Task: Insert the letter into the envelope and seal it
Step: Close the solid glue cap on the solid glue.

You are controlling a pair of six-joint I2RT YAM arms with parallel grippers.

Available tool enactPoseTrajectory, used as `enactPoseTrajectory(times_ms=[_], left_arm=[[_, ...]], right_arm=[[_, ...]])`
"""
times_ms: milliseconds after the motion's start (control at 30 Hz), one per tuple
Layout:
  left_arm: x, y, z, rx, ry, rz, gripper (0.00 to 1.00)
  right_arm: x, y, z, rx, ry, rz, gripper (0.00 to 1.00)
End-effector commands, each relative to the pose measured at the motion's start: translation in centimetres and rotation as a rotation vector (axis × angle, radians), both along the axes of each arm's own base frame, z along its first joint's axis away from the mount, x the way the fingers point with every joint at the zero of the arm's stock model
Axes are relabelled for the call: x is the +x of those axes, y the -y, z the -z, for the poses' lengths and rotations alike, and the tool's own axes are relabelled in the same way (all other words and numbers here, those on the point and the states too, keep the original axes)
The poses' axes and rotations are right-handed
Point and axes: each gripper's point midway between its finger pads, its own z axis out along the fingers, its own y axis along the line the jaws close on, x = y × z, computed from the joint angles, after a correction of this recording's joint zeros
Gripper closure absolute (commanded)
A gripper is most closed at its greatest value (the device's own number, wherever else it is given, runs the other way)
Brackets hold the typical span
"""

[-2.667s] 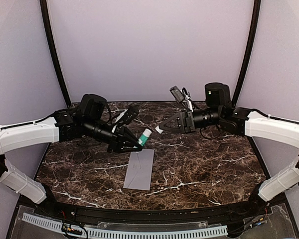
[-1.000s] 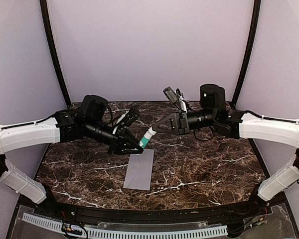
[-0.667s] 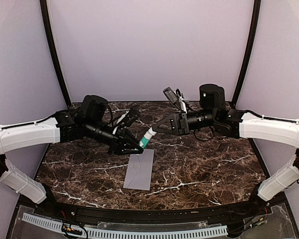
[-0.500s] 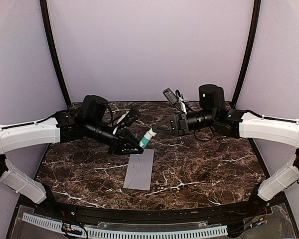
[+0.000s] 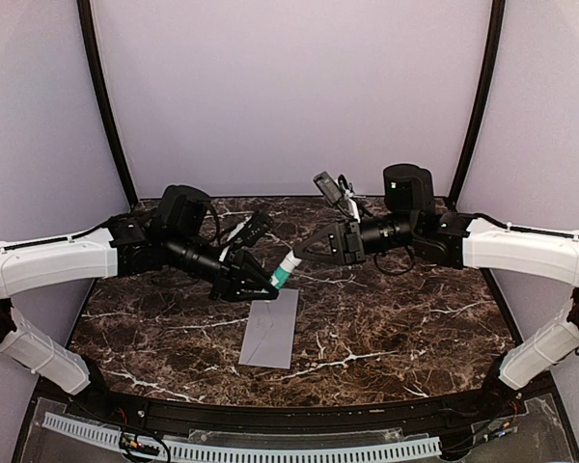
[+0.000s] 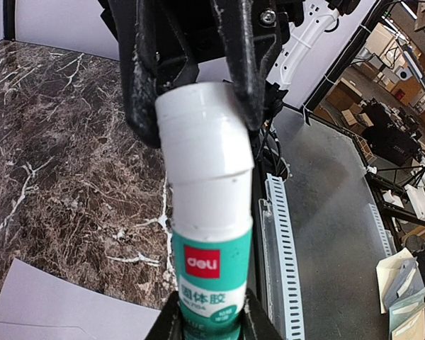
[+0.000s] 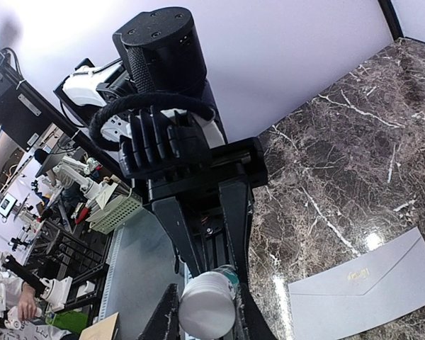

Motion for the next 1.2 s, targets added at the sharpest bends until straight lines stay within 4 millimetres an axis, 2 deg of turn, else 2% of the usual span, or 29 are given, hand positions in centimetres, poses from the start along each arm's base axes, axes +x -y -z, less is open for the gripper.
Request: enactPoseTrajectory(times_ms=[0,700,1167], left_arm=[[-0.5,0.1,-0.2,-0.018,-0.004,0.024,1.00],[0.0,0.5,0.8,0.015,-0.049,0.007,1.00],[0.2,0.7,1.1,0.016,-0.063,0.005,1.00]], right_arm=[[-0.9,-0.8,-1.0,0.031,0.019,-0.044,0.95],[-1.6,-1.0,-0.4,-0.035,0.064,-0.051,0.97],[-2.5,-1.8,2.2,-0.166,0.076,-0.060,0.99]])
